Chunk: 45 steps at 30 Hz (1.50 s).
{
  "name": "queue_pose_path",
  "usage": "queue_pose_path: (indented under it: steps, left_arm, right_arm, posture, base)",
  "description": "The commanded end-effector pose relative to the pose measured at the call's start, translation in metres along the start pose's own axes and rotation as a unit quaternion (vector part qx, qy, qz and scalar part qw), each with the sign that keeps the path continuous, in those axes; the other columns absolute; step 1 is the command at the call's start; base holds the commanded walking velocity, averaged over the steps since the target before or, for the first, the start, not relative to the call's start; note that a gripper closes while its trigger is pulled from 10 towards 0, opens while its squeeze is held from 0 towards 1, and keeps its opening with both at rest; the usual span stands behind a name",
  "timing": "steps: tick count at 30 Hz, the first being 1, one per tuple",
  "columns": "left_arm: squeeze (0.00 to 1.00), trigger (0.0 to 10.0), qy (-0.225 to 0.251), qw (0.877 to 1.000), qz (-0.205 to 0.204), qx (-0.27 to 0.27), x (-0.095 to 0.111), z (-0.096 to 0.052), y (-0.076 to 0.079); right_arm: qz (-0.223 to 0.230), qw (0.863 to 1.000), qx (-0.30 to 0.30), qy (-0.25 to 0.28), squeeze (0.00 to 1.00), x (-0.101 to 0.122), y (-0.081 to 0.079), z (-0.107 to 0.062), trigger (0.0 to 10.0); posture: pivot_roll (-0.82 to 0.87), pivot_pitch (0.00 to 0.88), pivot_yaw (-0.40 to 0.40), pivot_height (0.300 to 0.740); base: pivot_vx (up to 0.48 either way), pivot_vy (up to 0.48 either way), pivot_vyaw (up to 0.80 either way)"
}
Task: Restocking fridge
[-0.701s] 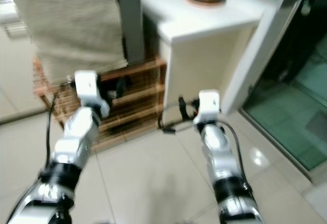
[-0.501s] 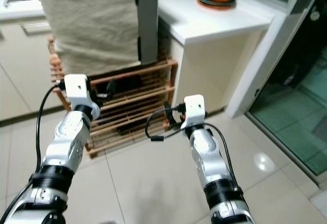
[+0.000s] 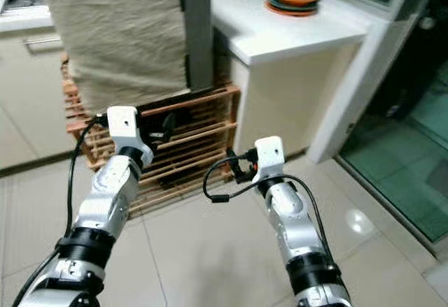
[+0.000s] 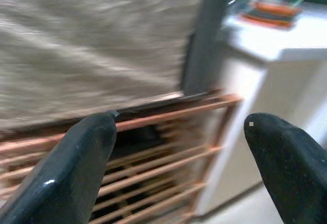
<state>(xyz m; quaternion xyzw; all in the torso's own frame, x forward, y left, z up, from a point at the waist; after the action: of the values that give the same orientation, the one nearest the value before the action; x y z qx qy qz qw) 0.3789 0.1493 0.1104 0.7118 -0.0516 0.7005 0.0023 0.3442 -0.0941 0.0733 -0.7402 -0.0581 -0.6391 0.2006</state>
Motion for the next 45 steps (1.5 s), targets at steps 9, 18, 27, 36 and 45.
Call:
queue_pose_path:
  steps: [9, 18, 27, 36, 45]
  left_arm:
    - [0.00, 10.0, 0.014, 0.999, 0.006, -0.039, 0.004, 0.001, 0.028]
    - [0.00, 10.0, -0.002, 0.998, -0.010, -0.065, -0.007, -0.008, 0.021]
    - [0.00, 10.0, -0.016, 0.999, 0.001, -0.036, -0.015, -0.011, -0.003]
    - [0.00, 10.0, -0.024, 0.999, -0.009, -0.034, -0.017, -0.010, -0.004]
    - [0.00, 10.0, -0.022, 0.999, -0.005, -0.025, -0.016, -0.009, -0.010]
  right_arm:
    - [-0.004, 0.998, -0.063, 0.016, 0.00, 0.011, 0.032, -0.006, 10.0]
    - [0.008, 0.990, -0.133, 0.050, 0.00, 0.023, 0.060, -0.016, 10.0]
    - [0.028, 0.979, -0.194, 0.058, 0.00, 0.025, 0.093, -0.032, 10.0]
    - [0.030, 0.978, -0.202, 0.034, 0.00, 0.012, 0.097, -0.042, 10.0]
    - [0.026, 0.978, -0.203, 0.030, 0.00, 0.005, 0.095, -0.047, 10.0]
  posture:
    - [-0.06, 0.000, -0.005, 0.740]
    - [-0.06, 0.000, -0.013, 0.740]
    - [-0.05, 0.000, -0.023, 0.740]
    - [-0.06, 0.000, -0.014, 0.740]
    - [-0.06, 0.000, -0.005, 0.740]
  base:
    - [0.446, 0.036, 0.00]
    - [0.039, 0.089, 0.00]
    - [0.000, 0.480, 0.00]
    - [0.000, 0.480, -0.34]
    - [0.000, 0.480, -0.74]
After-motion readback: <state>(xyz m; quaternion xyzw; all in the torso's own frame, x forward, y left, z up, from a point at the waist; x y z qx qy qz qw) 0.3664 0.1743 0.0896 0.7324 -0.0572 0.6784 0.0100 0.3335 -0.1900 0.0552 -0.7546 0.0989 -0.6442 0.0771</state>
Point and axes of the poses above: a point about 5 cm out from each wrist's last joint towards the gripper, its own z axis pointing out of the wrist towards the gripper, its own x axis along the axis of the wrist's last joint, y = z × x, the point moved 4 cm from there along z, pointing out of the wrist towards the gripper, and after that the axes turned 10 degrees about z, right-handed, at the moved point
